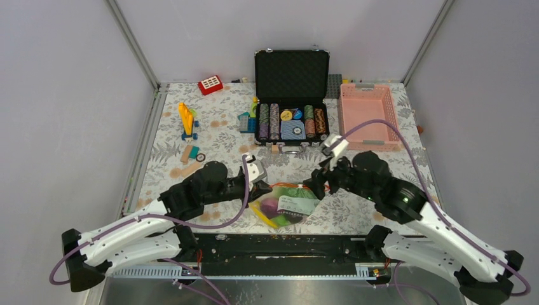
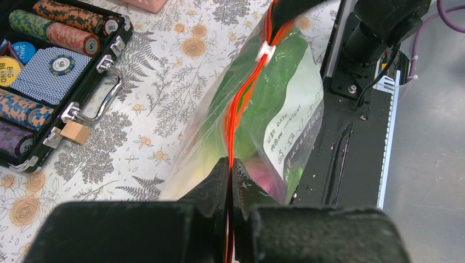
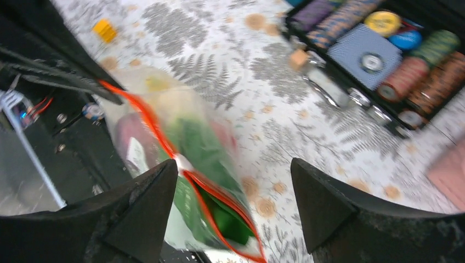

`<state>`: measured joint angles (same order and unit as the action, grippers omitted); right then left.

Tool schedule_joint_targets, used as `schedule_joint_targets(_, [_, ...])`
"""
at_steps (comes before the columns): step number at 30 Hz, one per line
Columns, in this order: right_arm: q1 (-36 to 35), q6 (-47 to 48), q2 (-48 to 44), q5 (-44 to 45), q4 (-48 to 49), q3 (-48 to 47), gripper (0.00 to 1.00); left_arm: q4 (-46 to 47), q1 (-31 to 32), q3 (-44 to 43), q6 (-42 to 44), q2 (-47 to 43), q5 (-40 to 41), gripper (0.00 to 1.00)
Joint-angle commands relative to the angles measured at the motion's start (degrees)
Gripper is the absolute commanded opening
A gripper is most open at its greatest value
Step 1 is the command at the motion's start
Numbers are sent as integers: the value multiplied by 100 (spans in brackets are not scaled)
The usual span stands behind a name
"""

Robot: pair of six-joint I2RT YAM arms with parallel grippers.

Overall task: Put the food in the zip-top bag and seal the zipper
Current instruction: Adjust the fake vegetable in the zipper food storage bag.

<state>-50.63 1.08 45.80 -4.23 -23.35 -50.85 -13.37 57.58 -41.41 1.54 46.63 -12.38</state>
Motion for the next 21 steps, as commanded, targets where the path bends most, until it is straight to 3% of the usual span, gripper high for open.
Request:
schedule_joint_targets(1, [-12,-954,-647,1938,-1094,-228,84,465,17,53,92,-272,-116,0])
schedule_joint_targets(4, [-14,-1113,-714,2174,-1715,-285,79,445,16,65,101,-341,-152,0])
schedule_joint_targets(7, [-11,-891,-650,1397,-2059,-292,79,453,16,75,100,-370,-193,0])
schedule_joint_targets(10, [-6,-655,-619,955,-2076,-184,79,450,21,80,107,-344,-205,0])
schedule_joint_targets(14, [-13,-556,-520,1098,-2019,-127,78,432,17,50,124,-284,-260,0])
schedule_joint_targets(18, [-8,-498,-397,1211,-1929,-145,71,377,16,10,145,-251,-317,0])
schedule_joint_targets(21, [-11,-335,-379,526,-1868,-104,74,374,17,18,132,-251,-319,0])
